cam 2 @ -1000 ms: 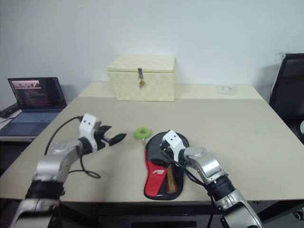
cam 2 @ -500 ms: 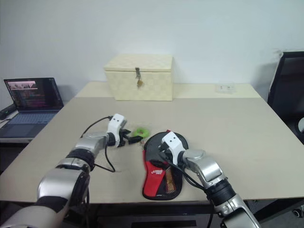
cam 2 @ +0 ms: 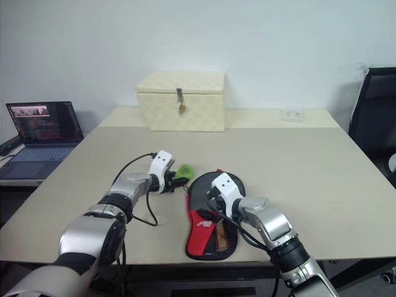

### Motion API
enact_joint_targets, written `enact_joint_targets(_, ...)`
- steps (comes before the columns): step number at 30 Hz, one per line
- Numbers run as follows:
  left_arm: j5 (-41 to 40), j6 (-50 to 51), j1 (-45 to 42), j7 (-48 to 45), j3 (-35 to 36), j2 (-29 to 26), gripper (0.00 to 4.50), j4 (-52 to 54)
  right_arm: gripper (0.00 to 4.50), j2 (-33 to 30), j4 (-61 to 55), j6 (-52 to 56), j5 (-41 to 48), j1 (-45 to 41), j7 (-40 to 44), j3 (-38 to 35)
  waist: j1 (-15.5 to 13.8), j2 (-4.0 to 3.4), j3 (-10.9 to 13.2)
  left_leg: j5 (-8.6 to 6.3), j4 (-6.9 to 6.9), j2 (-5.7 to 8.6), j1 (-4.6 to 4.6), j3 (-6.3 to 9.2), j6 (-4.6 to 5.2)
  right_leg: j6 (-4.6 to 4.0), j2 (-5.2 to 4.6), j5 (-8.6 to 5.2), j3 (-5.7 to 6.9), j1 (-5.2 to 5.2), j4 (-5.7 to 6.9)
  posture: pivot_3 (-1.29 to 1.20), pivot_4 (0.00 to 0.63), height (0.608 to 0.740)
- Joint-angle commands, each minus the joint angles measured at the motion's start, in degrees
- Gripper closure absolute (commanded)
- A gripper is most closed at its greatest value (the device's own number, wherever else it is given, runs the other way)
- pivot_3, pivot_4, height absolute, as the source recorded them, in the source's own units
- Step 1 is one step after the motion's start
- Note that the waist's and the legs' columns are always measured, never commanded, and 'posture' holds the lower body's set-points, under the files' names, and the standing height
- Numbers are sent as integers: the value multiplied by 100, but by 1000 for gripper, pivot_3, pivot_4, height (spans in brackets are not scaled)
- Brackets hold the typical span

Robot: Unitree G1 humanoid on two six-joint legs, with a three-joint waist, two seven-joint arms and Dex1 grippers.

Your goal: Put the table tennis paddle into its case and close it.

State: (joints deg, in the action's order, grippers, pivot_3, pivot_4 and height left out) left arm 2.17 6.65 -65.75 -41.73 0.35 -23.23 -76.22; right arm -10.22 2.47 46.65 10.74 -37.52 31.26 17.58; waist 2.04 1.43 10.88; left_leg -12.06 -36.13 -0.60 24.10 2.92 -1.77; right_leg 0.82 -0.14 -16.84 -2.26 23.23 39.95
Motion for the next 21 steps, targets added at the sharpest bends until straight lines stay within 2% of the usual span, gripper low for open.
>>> enact_joint_targets(1,107,-121,-98,75,27,-27,3610,23,0,24,226,-216,-171,-185,-76,-3,-2,0,0,0,0,0,0,0,0,0,0,0,0,0,0,0,150,740)
enact_joint_targets(4,271,-175,-141,249,-49,11,4432,-1,0,-42,710,-308,-449,-175,-139,168,-2,2,-2,1,-1,1,-4,-1,-1,0,0,0,-1,-1,3,0,150,740)
enact_joint_targets(9,629,-356,-374,698,-207,171,4446,-54,0,-131,646,-77,-526,29,-38,236,-6,13,-9,2,-2,2,-16,0,-2,0,0,0,0,-12,8,0,150,740)
enact_joint_targets(21,1967,-1126,-1206,1788,-1143,854,4446,-248,0,-560,-1190,1110,-469,1098,-50,625,-21,31,-27,2,-4,12,-16,0,-3,5,0,2,-2,-16,6,0,150,740)
